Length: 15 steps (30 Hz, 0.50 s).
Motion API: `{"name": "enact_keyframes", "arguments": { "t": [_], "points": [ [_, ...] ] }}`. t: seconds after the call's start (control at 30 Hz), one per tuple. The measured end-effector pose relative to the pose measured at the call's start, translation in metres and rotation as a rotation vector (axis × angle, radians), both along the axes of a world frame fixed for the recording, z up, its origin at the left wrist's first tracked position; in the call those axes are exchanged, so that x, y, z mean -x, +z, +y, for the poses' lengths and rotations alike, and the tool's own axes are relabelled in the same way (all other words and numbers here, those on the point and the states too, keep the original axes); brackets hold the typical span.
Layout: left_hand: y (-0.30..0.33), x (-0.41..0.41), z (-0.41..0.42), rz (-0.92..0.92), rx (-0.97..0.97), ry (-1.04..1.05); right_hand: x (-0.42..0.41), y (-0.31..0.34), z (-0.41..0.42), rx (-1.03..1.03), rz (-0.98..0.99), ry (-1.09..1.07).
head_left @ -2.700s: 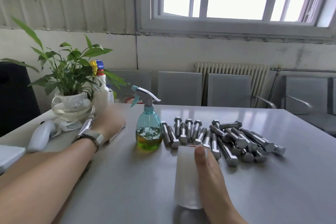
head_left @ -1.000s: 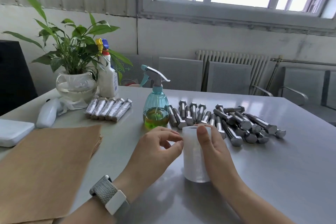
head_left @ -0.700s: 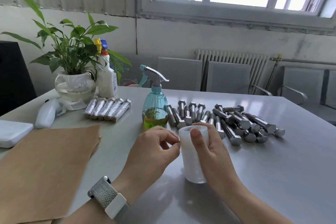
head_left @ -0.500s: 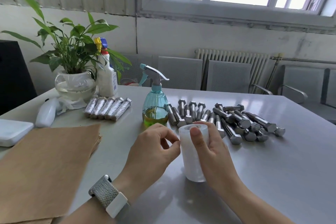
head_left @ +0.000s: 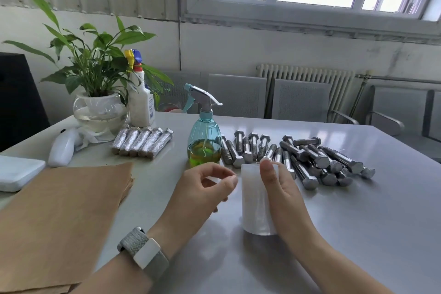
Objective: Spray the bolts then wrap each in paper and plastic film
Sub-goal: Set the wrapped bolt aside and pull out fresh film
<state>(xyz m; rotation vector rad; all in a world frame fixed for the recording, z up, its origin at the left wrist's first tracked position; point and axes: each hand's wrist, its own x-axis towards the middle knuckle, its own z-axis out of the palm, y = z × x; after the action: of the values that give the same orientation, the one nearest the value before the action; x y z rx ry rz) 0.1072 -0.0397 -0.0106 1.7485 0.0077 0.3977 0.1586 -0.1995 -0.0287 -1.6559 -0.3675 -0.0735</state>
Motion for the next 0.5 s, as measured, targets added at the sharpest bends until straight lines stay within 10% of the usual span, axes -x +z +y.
{"name": "enact_keyframes", "arguments": {
  "t": [0.5],
  "points": [
    [-0.0016, 0.0019, -0.0054, -0.206, -0.339, 0.111, 0.0079, 0.0010, 0.0035, 0.091, -0.145, -0.050]
  ]
}}
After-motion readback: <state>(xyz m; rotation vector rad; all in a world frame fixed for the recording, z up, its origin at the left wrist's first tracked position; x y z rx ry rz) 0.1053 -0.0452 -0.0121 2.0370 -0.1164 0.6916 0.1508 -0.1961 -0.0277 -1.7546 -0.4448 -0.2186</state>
